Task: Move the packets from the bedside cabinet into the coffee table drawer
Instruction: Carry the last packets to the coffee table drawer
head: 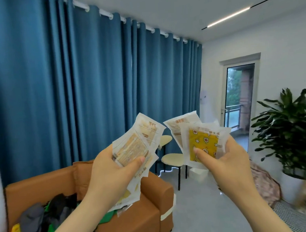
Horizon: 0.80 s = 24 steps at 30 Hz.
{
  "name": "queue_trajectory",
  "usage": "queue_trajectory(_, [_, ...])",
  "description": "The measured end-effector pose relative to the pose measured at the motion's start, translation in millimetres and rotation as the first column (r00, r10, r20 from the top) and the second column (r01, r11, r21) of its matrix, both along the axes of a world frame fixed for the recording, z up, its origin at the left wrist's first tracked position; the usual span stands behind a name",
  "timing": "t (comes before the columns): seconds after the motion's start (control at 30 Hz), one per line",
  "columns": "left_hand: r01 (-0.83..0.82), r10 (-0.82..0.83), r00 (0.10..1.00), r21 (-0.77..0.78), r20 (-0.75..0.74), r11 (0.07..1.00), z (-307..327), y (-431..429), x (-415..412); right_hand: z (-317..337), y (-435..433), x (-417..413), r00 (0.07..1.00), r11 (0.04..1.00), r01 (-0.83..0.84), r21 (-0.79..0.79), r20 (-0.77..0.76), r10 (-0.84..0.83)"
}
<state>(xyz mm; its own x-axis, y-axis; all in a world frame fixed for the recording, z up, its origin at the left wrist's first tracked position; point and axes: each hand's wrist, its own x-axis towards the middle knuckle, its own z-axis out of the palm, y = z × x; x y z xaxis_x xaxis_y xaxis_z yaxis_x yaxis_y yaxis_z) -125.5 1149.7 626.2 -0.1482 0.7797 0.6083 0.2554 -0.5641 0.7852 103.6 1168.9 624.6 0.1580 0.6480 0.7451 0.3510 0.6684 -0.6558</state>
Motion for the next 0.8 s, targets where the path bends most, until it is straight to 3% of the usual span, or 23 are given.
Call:
queue_trajectory(0.47, [0.145, -0.145, 0.989, -0.019, -0.027, 0.989, -7, 223, 81, -7, 180, 76, 0.989, 0.989, 0.146, -0.014, -0.012, -0.146])
queue_trajectory(0.8, [0.310, -0.310, 0.949, -0.016, -0.062, 0.951, 0, 401, 110, -10, 318, 102, 0.933, 0.934, 0.355, -0.041, -0.050, -0.357])
